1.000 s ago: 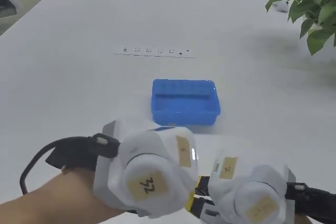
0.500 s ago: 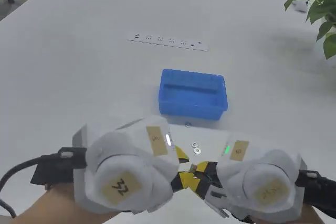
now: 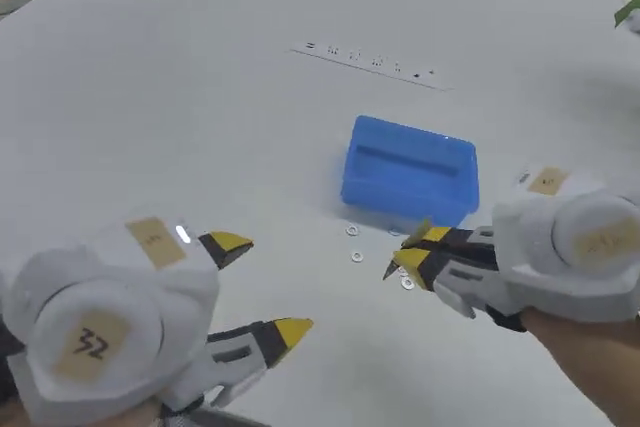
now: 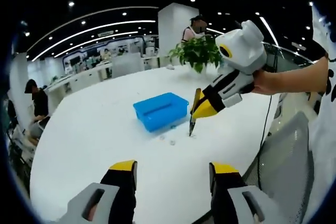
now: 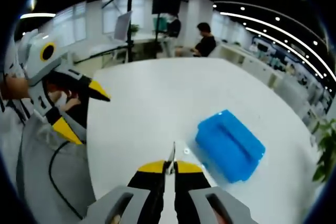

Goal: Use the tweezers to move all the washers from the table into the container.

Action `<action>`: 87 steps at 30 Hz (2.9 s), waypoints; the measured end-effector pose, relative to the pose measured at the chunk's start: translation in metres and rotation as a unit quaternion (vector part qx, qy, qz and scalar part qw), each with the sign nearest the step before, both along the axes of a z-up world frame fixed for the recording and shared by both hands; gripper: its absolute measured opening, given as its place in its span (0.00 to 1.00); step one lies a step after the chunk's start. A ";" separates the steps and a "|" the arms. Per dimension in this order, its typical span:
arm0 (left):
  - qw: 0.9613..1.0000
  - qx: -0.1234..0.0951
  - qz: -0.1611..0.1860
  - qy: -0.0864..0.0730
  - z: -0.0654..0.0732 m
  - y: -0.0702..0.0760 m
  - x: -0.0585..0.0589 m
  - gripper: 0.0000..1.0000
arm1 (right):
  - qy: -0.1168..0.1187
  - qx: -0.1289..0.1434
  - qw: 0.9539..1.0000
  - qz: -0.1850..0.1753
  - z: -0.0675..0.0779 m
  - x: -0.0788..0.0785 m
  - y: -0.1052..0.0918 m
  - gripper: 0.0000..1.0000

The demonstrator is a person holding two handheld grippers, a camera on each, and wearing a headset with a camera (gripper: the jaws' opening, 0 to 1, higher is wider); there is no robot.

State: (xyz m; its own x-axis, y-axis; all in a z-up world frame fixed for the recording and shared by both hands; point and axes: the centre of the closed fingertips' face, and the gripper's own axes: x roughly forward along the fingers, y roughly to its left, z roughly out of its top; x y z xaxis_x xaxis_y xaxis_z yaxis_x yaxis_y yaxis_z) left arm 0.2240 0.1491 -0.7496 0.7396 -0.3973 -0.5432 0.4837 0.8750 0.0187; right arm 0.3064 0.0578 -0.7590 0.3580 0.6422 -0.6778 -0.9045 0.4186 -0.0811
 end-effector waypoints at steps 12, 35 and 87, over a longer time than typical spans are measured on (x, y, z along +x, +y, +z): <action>0.997 -0.005 0.080 -0.022 -0.008 0.017 0.003 0.99 | -0.023 0.021 0.999 -0.008 -0.016 0.033 0.027 0.02; 0.996 -0.001 0.080 -0.026 -0.015 0.014 0.007 0.99 | -0.018 0.024 1.000 0.003 -0.036 0.051 0.040 0.03; 0.998 0.017 0.064 0.020 -0.009 0.011 0.002 0.99 | -0.011 0.054 0.998 -0.026 0.000 0.063 0.027 0.01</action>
